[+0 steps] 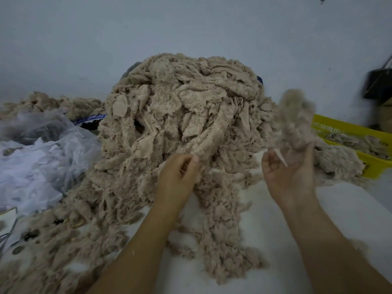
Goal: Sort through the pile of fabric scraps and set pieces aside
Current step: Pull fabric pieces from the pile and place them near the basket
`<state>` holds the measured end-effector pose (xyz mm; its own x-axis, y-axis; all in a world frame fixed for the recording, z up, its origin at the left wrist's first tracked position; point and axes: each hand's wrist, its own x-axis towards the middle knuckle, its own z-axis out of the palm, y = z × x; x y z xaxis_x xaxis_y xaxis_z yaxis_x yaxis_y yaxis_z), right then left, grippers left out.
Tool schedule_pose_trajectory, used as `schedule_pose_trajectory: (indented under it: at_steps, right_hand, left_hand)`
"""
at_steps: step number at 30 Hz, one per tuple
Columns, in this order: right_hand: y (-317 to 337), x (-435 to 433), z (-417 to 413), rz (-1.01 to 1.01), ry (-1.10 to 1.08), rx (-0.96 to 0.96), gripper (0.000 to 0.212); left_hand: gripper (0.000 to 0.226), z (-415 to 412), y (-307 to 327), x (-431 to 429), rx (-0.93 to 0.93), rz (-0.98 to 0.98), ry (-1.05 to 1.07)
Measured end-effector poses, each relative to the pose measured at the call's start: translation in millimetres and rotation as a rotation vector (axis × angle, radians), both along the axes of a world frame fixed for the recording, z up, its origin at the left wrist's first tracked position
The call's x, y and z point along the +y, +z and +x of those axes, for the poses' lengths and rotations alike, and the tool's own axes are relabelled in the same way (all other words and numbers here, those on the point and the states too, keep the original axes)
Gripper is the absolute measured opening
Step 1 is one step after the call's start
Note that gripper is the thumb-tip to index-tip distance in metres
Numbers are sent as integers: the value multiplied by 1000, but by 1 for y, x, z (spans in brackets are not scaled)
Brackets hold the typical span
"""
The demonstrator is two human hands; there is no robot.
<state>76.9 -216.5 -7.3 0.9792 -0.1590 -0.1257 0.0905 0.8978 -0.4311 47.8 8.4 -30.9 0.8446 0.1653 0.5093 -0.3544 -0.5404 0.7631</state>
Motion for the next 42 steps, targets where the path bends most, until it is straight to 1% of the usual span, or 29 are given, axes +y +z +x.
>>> schedule_pose_trajectory:
  at_steps: [1,2,3,4,5,6,7,9,13,15,16,17,18,20,21,23,25,26,28,31,33,35,36,37,39,41,42]
  right_hand:
    - [-4,1,0,-43,22,56,52]
    - [-10,6,1,-131,53,101,53]
    - [-14,13,1,-223,93,116,52]
    - [-16,21,1,-310,136,109,50]
    - [-16,27,0,-382,176,94,48]
    - [-15,33,-1,-449,209,80,45]
    - [-13,36,-3,-534,230,65,43]
    - [-15,41,-6,-726,271,38,38]
    - [-25,51,-16,-1175,403,-89,37]
    - [-26,57,-21,-1291,472,-182,40]
    - [-25,59,-23,-1325,490,-224,39]
    - [-24,61,-26,-1345,508,-252,39]
    - [-24,62,-26,-1365,532,-271,42]
    - [-25,61,-25,-1406,550,-282,46]
    - [-25,60,-24,-1433,533,-284,40]
    - [-26,56,-21,-1484,475,-284,18]
    - [-28,54,-17,-1547,434,-278,24]
    - [-29,54,-16,-1579,420,-290,25]
    - [-28,55,-18,-1601,393,-333,23]
    - [-28,57,-20,-1555,329,-354,27]
    - [-27,58,-20,-1485,292,-316,27]
    - [-24,57,-20,-1390,279,-264,24]
    - [-23,56,-21,-1372,287,-249,24]
    - [-23,55,-23,-1387,296,-245,27]
    - [-23,56,-25,-1432,327,-261,33]
    - [-23,58,-27,-1453,387,-271,39]
    - [-23,58,-28,-1496,401,-278,40]
  left_hand:
    - [11,3,-1,3,18,14,70]
    - [20,6,-4,7,89,37,110]
    - [34,8,-6,10,186,72,118]
    - [41,9,-8,12,273,136,119]
    - [39,10,-11,13,326,217,128]
    - [30,10,-11,13,334,269,130]
    - [21,9,-11,10,316,260,123]
    - [19,6,-8,7,299,128,75]
    - [24,-2,2,-2,385,-356,-145]
    - [18,-4,5,-8,429,-610,-287]
    - [20,-6,7,-11,445,-720,-348]
    - [27,-6,8,-13,465,-805,-382]
    - [32,-6,8,-14,476,-866,-402]
    - [35,-5,11,-13,468,-929,-417]
    - [36,-5,11,-12,454,-962,-416]
    - [31,-4,15,-10,423,-1059,-393]
    - [25,-2,14,-9,420,-1149,-366]
    - [26,-2,15,-9,431,-1179,-363]
    - [32,-2,16,-8,465,-1212,-371]
    - [36,-2,15,-7,497,-1233,-405]
    - [42,-2,14,-7,519,-1158,-454]
    - [49,-3,13,-8,556,-1000,-498]
    - [51,-4,12,-9,581,-946,-514]
    - [51,-4,11,-11,603,-932,-511]
    - [48,-4,15,-13,619,-1018,-447]
    - [36,-2,19,-8,591,-1200,-326]
    - [32,0,21,-4,562,-1293,-270]
